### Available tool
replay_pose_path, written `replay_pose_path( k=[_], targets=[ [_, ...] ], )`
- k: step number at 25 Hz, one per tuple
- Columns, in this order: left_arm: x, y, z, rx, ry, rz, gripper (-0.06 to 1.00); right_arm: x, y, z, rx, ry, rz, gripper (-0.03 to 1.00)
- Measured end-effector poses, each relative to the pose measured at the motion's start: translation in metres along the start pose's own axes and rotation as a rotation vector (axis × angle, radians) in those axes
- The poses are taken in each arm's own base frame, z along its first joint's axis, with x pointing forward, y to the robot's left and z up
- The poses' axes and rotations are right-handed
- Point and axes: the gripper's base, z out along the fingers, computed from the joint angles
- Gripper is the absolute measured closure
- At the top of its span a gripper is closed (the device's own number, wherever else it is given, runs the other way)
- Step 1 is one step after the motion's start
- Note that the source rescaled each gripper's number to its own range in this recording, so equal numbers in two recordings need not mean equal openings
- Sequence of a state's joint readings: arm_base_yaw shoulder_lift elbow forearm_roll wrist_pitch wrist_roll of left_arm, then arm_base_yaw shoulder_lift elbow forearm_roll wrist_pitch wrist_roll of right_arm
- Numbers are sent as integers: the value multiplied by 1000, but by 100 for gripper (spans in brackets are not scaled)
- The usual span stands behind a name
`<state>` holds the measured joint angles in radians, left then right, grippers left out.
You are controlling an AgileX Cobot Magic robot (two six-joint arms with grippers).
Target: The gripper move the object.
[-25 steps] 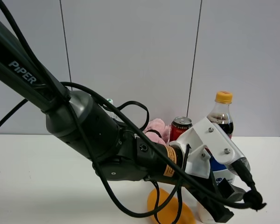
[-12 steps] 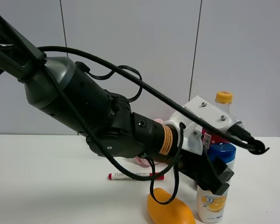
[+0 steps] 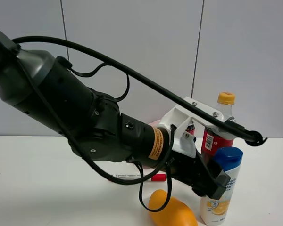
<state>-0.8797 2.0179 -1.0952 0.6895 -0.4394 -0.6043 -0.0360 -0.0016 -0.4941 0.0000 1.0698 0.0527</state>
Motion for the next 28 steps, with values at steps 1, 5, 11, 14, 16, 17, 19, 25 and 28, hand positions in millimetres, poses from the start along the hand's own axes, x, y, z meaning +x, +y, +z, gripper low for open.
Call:
replay_pose_path(
  k=[1, 5, 11, 14, 16, 17, 19, 25, 28],
  targets=[
    [1, -1, -4, 2, 1, -2, 31, 0, 0, 0, 0, 0, 0, -3],
    [0, -7, -23, 5, -2, -4, 31, 0, 0, 0, 0, 0, 0, -3],
    [-5, -9, -57, -68, 19, -26, 30, 0, 0, 0, 0, 0, 0, -3],
    [-9, -1, -80, -157, 54, -22, 30, 0, 0, 0, 0, 0, 0, -3],
    [-15, 12, -103, -245, 83, -7, 30, 0, 0, 0, 0, 0, 0, -3],
    [-17, 22, -116, -303, 113, -9, 30, 0, 0, 0, 0, 0, 0, -3],
    [-25, 45, -150, -432, 157, -23, 30, 0, 0, 0, 0, 0, 0, -3],
    [-39, 80, -262, -805, 345, -152, 30, 0, 0, 0, 0, 0, 0, -3],
    [-41, 75, -312, -895, 327, -255, 30, 0, 0, 0, 0, 0, 0, -3]
  ],
)
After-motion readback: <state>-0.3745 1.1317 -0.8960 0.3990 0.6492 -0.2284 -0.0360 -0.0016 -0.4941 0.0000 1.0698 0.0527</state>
